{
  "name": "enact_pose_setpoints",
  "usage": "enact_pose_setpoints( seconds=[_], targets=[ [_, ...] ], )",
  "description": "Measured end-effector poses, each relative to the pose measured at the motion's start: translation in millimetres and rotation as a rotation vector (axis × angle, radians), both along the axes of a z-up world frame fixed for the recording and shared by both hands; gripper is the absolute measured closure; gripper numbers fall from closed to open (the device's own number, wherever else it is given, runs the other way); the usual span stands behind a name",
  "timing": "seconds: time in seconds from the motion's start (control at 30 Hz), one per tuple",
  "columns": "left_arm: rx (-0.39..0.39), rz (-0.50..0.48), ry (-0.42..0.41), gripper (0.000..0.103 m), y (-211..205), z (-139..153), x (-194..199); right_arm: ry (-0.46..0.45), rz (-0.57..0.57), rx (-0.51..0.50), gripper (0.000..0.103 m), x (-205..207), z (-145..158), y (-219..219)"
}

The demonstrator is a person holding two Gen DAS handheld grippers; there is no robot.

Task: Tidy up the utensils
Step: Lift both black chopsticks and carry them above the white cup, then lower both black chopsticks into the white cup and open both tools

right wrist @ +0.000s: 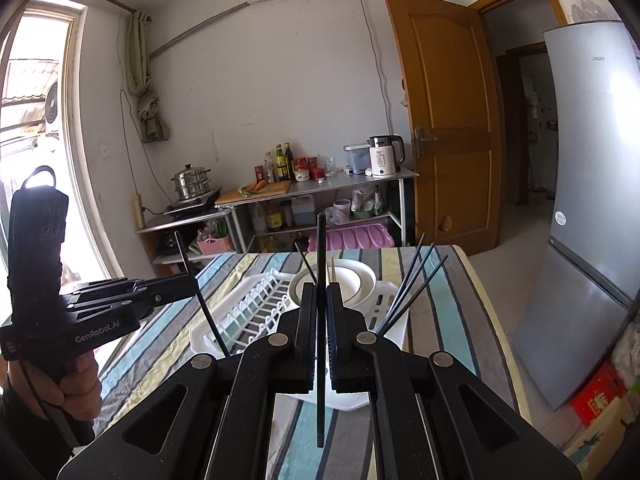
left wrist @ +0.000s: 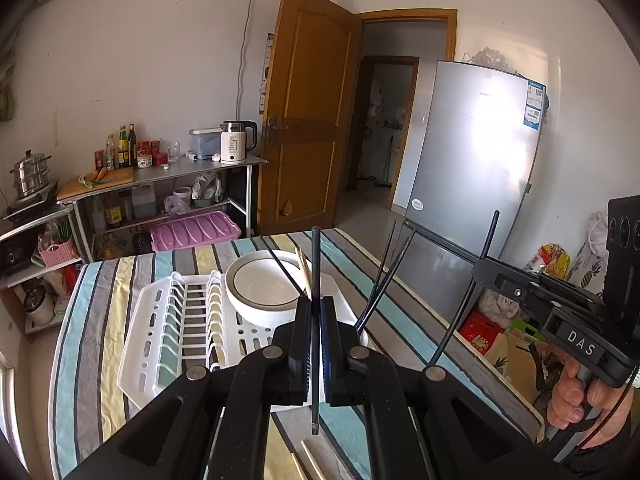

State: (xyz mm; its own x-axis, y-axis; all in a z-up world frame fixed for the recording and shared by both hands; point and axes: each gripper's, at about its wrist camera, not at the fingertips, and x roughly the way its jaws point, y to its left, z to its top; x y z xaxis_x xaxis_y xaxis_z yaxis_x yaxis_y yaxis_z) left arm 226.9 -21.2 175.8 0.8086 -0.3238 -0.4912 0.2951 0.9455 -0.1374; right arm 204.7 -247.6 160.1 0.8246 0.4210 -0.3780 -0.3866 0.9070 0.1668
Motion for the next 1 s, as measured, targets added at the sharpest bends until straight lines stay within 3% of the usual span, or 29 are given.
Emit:
enact_pose_setpoints(
  seconds=[0.4,0.77,1.0],
  targets=[
    [-0.029,-0.043,-0.065,0.099,-28.3,41.0,50.5,-0.061,-0.022,0.045,0.099,37.8,29.4,-4.5],
    [-0.036,-0.064,-0.042,0.099,-41.3,23.8,90.6,-0.052,-0.042,0.052,0.099,73.6,19.1,-3.9],
    [-0.05,-0.07,0.003,0.099,-41.9,-1.9,112.5,-0.002,-0.051,0.053,0.099,92.4,-3.3,-5.7]
  ],
)
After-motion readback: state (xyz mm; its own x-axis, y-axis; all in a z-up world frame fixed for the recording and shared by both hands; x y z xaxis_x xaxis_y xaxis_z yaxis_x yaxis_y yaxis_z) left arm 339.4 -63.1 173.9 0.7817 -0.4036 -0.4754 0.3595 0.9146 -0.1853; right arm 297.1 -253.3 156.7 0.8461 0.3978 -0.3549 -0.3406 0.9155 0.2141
